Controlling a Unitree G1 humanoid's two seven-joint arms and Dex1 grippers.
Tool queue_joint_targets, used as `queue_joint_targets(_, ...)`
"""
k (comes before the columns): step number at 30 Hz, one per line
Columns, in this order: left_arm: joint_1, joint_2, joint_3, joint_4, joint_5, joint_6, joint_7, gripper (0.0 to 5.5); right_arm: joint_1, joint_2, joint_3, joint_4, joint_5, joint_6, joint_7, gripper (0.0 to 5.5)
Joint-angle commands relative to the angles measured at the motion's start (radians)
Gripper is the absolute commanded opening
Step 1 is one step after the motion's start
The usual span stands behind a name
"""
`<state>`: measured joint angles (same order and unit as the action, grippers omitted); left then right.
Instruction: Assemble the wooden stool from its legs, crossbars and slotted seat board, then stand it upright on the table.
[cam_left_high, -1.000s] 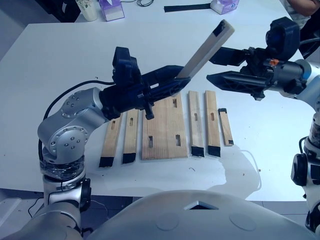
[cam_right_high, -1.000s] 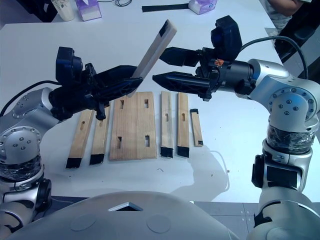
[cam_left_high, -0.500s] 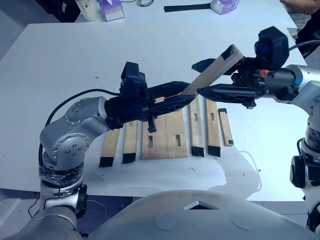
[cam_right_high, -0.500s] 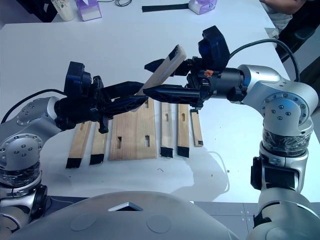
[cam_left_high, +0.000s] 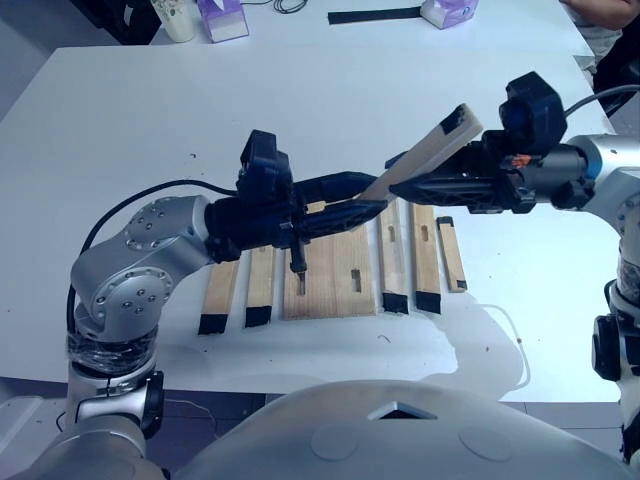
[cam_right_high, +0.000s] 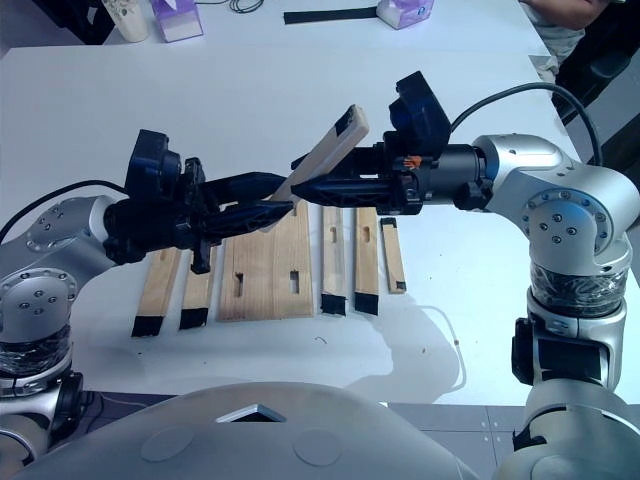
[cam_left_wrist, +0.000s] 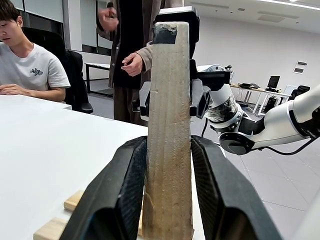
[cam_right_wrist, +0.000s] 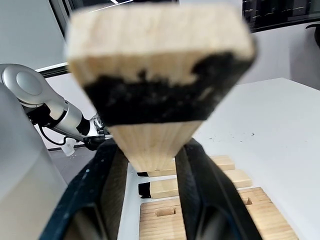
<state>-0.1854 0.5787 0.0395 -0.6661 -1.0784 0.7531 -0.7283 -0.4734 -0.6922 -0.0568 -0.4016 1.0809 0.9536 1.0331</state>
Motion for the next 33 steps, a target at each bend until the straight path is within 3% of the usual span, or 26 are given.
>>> queue_joint_targets(1,0.009,0.038,-0.016,-0.001,0.007,0.017,-0.024,1.34,0.004,-0.021,-0.002,-0.012,-0.027,-0.022,0.006,1.32)
queue_joint_targets(3,0.013,0.054,-0.030,0.006,0.013,0.036,-0.024,1.34,0.009,-0.022,0.004,-0.021,-0.032,-0.024,0.009,1.32)
queue_joint_targets(6,0.011,0.074,-0.058,0.036,0.056,0.053,-0.008,2.05,0.013,-0.017,0.009,-0.021,-0.065,-0.049,-0.002,1.31)
queue_joint_targets(11,0.013,0.076,-0.073,0.144,0.233,-0.021,0.012,2.88,0.004,-0.052,0.073,0.070,-0.341,-0.254,-0.011,1.31)
queue_joint_targets(16,0.070,0.069,-0.043,0.208,0.333,-0.096,0.020,2.92,0.031,-0.138,0.162,0.292,-0.680,-0.617,0.091,1.31)
queue_joint_targets(21,0.127,0.032,-0.025,0.196,0.373,-0.131,0.058,2.92,0.085,-0.187,0.208,0.455,-0.828,-0.845,0.196,1.31)
queue_joint_targets(33,0.190,-0.009,-0.039,0.136,0.399,-0.135,0.093,2.92,0.158,-0.181,0.211,0.428,-0.829,-0.861,0.285,1.31)
